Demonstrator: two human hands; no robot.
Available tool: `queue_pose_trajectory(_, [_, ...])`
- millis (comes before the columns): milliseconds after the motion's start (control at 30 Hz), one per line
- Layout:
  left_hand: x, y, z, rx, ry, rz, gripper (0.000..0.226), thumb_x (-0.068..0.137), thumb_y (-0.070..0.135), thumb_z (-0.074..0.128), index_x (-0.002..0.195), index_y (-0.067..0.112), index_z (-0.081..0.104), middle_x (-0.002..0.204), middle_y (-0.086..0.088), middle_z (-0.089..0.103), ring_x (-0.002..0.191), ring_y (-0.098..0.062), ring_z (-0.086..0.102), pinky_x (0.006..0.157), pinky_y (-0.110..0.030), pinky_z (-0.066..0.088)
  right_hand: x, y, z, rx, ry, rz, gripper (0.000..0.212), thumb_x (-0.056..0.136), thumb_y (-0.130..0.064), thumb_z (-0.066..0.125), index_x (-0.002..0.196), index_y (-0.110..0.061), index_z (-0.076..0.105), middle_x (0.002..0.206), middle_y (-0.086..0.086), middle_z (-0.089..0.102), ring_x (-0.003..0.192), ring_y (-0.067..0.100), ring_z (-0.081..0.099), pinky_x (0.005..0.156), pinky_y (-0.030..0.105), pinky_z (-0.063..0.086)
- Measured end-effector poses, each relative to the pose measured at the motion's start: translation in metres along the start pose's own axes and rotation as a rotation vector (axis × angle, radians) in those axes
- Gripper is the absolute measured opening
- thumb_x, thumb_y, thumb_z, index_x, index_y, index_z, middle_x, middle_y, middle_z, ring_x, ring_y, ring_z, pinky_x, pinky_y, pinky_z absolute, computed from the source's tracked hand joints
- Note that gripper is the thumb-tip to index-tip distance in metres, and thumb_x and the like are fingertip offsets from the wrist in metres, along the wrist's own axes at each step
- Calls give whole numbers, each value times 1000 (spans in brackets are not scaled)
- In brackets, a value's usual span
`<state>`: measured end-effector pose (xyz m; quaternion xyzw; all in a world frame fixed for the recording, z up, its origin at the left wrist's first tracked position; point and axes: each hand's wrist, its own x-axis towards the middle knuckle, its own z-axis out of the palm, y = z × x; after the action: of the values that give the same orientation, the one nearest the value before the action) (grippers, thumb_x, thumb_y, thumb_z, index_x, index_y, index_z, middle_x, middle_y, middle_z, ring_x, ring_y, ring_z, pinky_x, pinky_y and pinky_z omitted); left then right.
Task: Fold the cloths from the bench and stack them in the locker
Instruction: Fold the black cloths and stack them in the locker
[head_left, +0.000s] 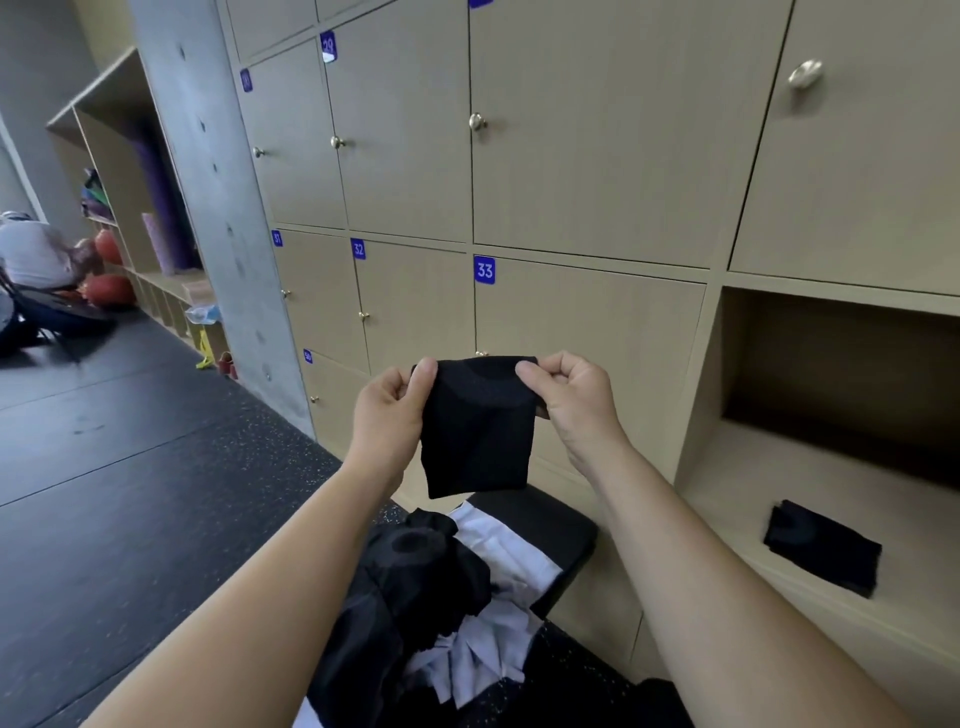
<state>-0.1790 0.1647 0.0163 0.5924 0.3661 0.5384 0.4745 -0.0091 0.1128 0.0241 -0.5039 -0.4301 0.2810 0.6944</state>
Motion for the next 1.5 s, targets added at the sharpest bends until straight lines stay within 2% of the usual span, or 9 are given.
queue_pose_trajectory(167, [-3,-7,13,-40,-174,-80,30,91,29,67,112,12,54,98,-4,71,90,-17,69,77,-34,55,2,5,-5,-33,77,22,15,81,-19,71,73,-13,60,72,10,63,70,21,58,69,39,50])
queue_pose_trajectory(367, [-1,-1,25,42,-226,31,28,94,17,64,120,19,53,91,-3,73,81,-16,71,68,-30,56,4,0,-25,-100,42,40,43,73,-29,79,101,-18,48,96,8,66,81,15,65,68,27,50])
queue_pose_trajectory(467, [-4,3,35,121,-383,89,28,92,15,66,117,24,54,88,-3,73,75,-11,69,64,-23,53,4,-11,-32,-321,-168,43,55,77,-43,76,119,-21,50,97,-1,67,87,8,65,73,23,49])
queue_pose_trajectory(567, [-6,4,45,160,-482,132,32,88,16,71,113,28,54,89,-18,69,73,-17,67,66,-31,53,2,-11,-37,-425,-346,73,32,90,-35,65,94,-4,66,74,0,62,64,11,57,60,26,42])
queue_pose_trajectory(733, [-14,-5,45,140,-513,-60,40,74,24,81,108,19,60,79,1,72,70,-16,69,60,-24,53,3,2,-50,-253,-86,-104,33,91,-24,63,70,1,55,64,6,51,61,16,46,57,28,36])
queue_pose_trajectory(1000, [-25,-21,66,-373,-311,-394,30,93,35,63,114,14,67,109,-8,74,104,-26,70,89,-39,55,-10,21,-55,-400,270,-205,47,93,-31,60,60,-18,29,53,-11,29,53,11,28,55,30,27])
queue_pose_trajectory(1167, [-27,-33,90,52,-136,-184,21,98,40,53,95,23,65,95,0,72,93,-17,69,86,-38,56,-17,29,-61,-375,194,-74,45,72,-59,70,73,-16,58,67,-7,63,65,12,59,63,35,48])
queue_pose_trajectory(1333, [-27,-40,100,304,-5,61,41,101,39,45,79,5,54,71,-3,56,67,-15,50,58,-20,39,-19,40,-86,-504,289,-33,53,81,-49,65,58,-14,33,52,-1,33,54,17,33,54,33,28])
queue_pose_trajectory(1500, [-33,-54,123,335,-10,13,49,102,38,43,78,-5,46,67,-6,44,64,-20,39,59,-32,33,-33,43,-108,-504,318,10,52,87,-40,66,59,-16,28,55,-3,28,55,15,29,51,30,23])
